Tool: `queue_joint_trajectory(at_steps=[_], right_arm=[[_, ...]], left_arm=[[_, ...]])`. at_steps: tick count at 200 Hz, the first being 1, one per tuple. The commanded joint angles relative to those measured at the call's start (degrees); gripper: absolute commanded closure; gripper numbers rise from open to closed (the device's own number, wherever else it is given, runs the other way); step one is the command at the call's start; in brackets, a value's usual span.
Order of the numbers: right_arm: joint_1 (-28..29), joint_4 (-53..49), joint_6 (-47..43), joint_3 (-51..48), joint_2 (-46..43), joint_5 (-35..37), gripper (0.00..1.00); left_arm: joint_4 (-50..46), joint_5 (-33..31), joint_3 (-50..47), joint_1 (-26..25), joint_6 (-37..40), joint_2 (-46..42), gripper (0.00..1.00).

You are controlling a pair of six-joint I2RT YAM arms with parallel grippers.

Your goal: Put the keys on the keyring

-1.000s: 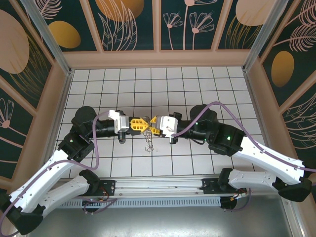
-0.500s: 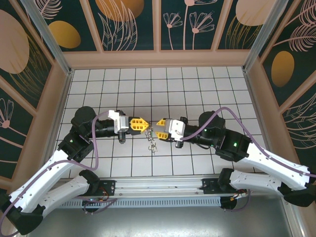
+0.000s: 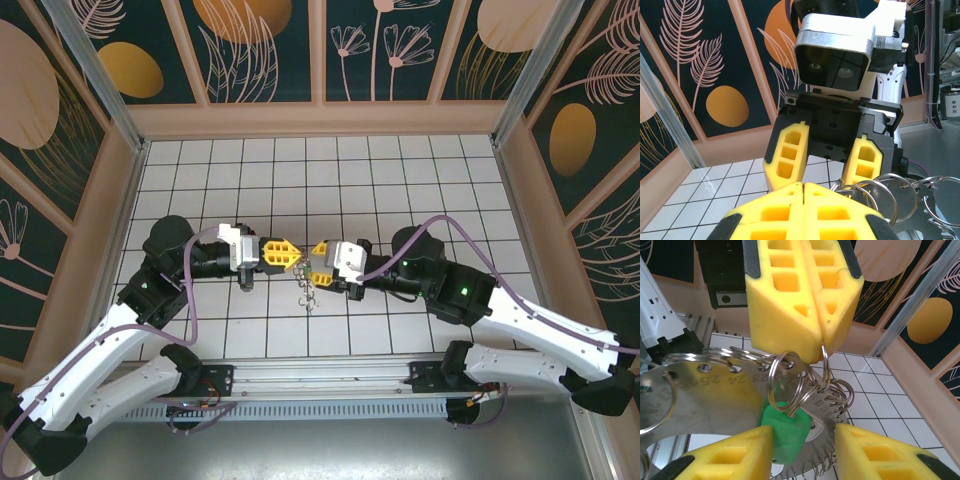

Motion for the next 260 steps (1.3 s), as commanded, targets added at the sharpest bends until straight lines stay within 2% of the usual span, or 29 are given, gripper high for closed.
queue_joint_trajectory(at_steps=[1,46,111,155,187,211,260], right_arm=[[0.1,3.4,1.2,-0.5,0.6,-1.6,0.63],[0.1,5.1,1.4,-1.2,1.1,-2.8,0.62],[-0.1,7.3,1.4,-1.6,2.4,-4.1,0.67],[-0.1,6.9,1.3,-1.6,1.7,-2.9,0.87],[-0.2,5.0,1.1,-1.5,0.4,0.2,0.97],[-0.2,3.7,0.7,-1.2,-0.8,3.6,1.0],[-0.2,2.1,-0.9,0.6,-2.1,8.9,1.0]], left_arm=[[3.9,1.9,-0.1,-0.1,-1.1,-1.0,1.0],[4.2,2.4,-0.1,-0.1,-1.4,-0.8,1.0],[4.6,2.9,0.0,-0.1,-1.7,-0.9,1.0],[4.1,2.5,0.2,-0.1,-1.5,-1.0,1.0],[3.9,2.3,0.2,-0.1,-1.3,-1.2,1.0],[3.3,1.6,0.3,-0.1,-0.8,-1.4,1.0],[0.9,0.5,0.4,-0.1,0.9,-1.2,1.0]])
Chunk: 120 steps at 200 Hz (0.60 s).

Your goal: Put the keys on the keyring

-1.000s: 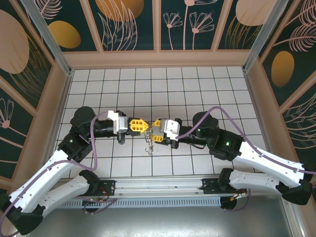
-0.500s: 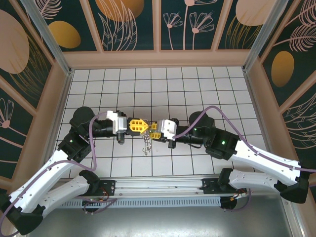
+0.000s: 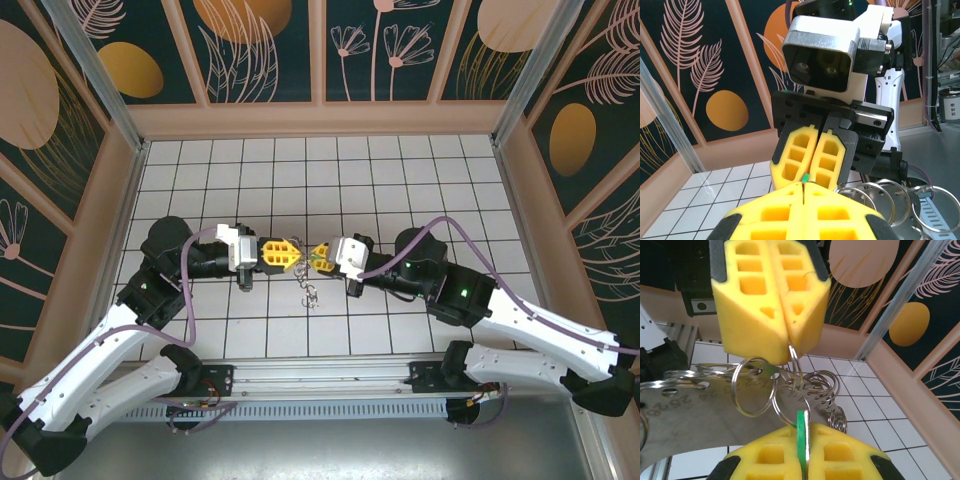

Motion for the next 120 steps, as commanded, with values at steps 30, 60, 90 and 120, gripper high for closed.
queue_joint_trajectory(at_steps=[30,60,90,120], right_arm=[[0.6,0.2,-3.1,2.0,-1.5,7.0,1.0],[1.2,0.7,-5.0,3.0,-1.1,8.9,1.0],[1.3,-0.2,-7.1,5.1,1.2,11.5,1.0],[1.2,-3.2,-9.3,8.1,4.9,14.6,1.0]], left_arm=[[-2.2,-0.4,0.6,-0.1,3.4,-0.1,1.0],[-3.8,-1.4,0.1,-0.1,5.0,0.4,1.0],[-4.7,-2.1,-1.1,-0.1,6.0,1.2,1.0],[-4.2,-3.4,-3.2,-0.1,6.2,1.2,0.85]])
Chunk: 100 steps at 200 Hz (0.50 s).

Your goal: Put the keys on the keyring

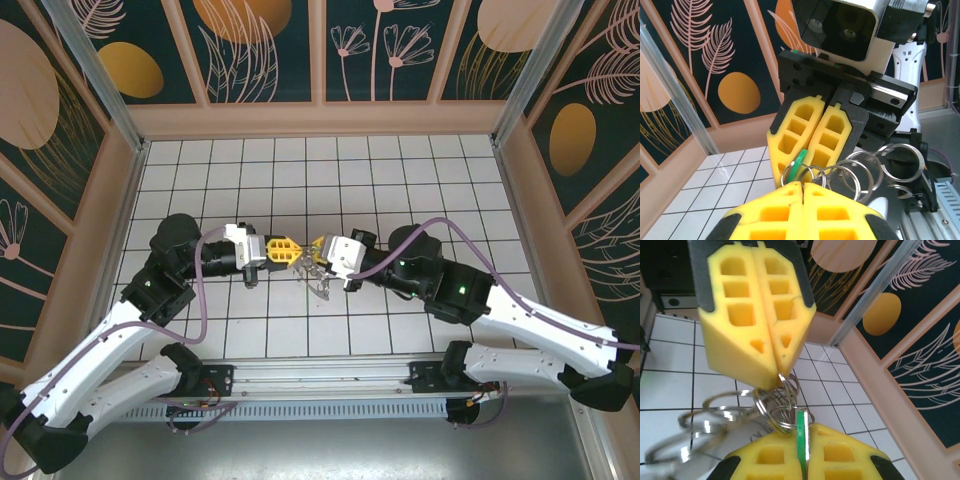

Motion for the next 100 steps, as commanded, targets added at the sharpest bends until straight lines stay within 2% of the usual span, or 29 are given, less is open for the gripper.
queue_joint_trajectory(at_steps=[1,17,39,66,80,100], right_arm=[[-0.1,0.5,-2.7,4.5,2.2,5.8,1.0],[-0.1,-1.5,-3.8,6.1,4.4,7.1,1.0],[-0.4,-4.3,-5.0,8.4,7.3,9.3,1.0],[-1.8,-7.1,-5.5,10.8,10.5,9.9,1.0],[-2.9,-7.8,-5.2,12.0,12.2,9.4,1.0],[-4.6,-9.5,-4.4,14.0,15.0,9.4,1.0]], left_arm=[[-1.3,0.4,-2.4,-0.2,1.0,-0.1,0.85],[0.1,-0.1,-4.1,-0.2,-0.2,-0.1,0.77],[2.1,-2.2,-6.6,-0.2,-2.4,-1.0,0.71],[5.6,-10.4,-10.6,-0.1,-6.0,-3.9,0.64],[5.2,-14.1,-10.6,-0.1,-7.2,-4.8,0.49],[5.1,-19.1,-12.2,-0.1,-10.2,-6.4,0.43]])
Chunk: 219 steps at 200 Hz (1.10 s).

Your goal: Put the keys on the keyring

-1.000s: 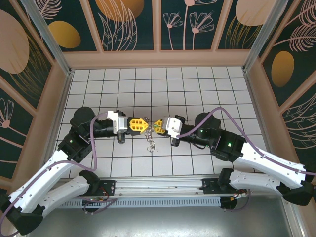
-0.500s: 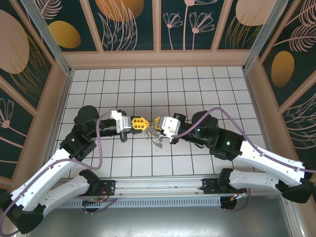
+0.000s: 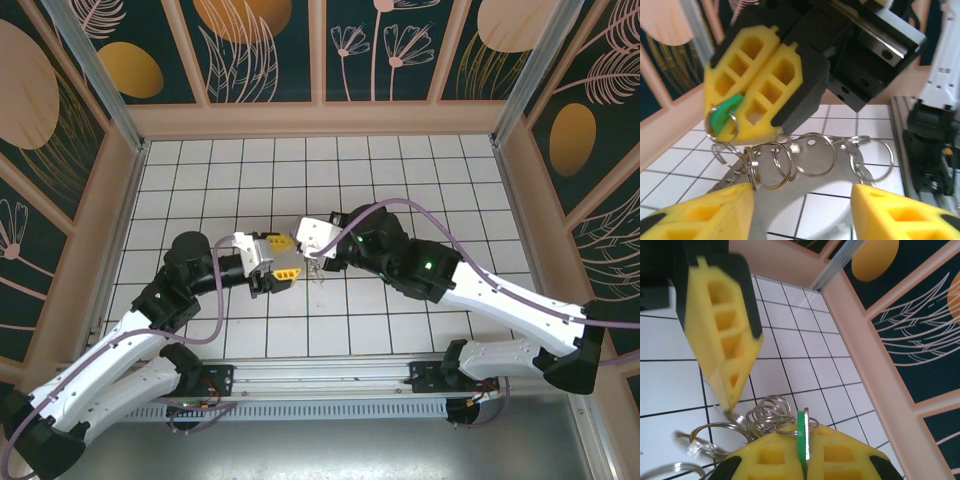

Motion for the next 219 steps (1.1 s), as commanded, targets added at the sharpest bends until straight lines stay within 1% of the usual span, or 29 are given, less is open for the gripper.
queue_joint_trajectory(at_steps=[1,17,31,40,47,69,87,107,127,139,141,152,157,163,192,205,219], right_arm=[[-1.8,-1.3,0.1,4.2,2.3,1.3,1.0],[-3.7,-2.3,1.2,5.4,4.7,1.0,1.0],[-6.0,-3.3,2.7,6.9,7.3,0.1,1.0],[-7.4,-4.1,3.7,8.2,9.3,-0.3,1.0],[-8.6,-4.4,4.6,8.9,10.9,-0.5,1.0],[-12.2,-4.4,7.0,11.1,15.4,-1.8,1.0],[-14.7,-3.4,8.8,12.6,18.8,-3.5,1.0],[-16.9,-1.8,10.4,14.7,22.7,-5.7,1.0],[-18.7,0.2,11.5,16.5,26.7,-7.4,1.0],[-19.9,1.1,12.7,18.5,29.7,-7.5,1.0],[-20.0,1.2,12.8,18.9,30.0,-8.6,1.0],[-20.6,1.9,13.7,20.8,32.4,-9.8,1.0],[-20.8,2.1,14.0,21.6,33.4,-10.0,1.0],[-21.1,2.4,14.4,22.6,34.8,-10.3,1.0],[-22.0,3.0,16.1,25.8,39.8,-11.7,1.0],[-22.4,3.7,16.9,25.5,40.5,-12.2,1.0],[-22.6,4.7,17.9,23.9,40.3,-12.2,1.0]], left_arm=[[3.3,-8.2,-1.5,-0.1,-4.8,-2.6,0.43],[5.6,-11.9,-4.4,-0.1,-8.9,-4.3,0.41],[7.4,-16.7,-6.9,-0.2,-12.9,-5.8,0.4],[9.0,-19.8,-8.6,-0.2,-15.4,-7.1,0.36],[10.3,-22.1,-10.0,-0.2,-17.2,-8.4,0.34],[13.0,-26.1,-13.6,-0.1,-19.6,-12.2,0.33],[11.9,-26.9,-14.0,-0.1,-18.8,-12.8,0.31],[11.5,-26.1,-13.8,-0.1,-18.7,-11.7,0.31],[12.2,-27.1,-13.8,-0.1,-20.9,-11.4,0.3],[12.1,-29.4,-13.5,-0.1,-23.7,-11.2,0.25],[11.9,-30.1,-13.4,-0.2,-24.3,-11.0,0.24],[8.6,-33.4,-11.8,-0.1,-26.8,-9.6,0.18],[7.0,-34.3,-10.9,-0.1,-27.4,-8.7,0.13],[5.4,-35.0,-10.0,-0.1,-28.0,-7.6,0.11],[4.4,-36.2,-8.9,-0.1,-30.4,-5.0,0.06],[4.6,-37.2,-9.1,-0.2,-30.9,-4.9,0.04],[5.1,-38.0,-9.4,-0.2,-30.9,-5.2,0.03]])
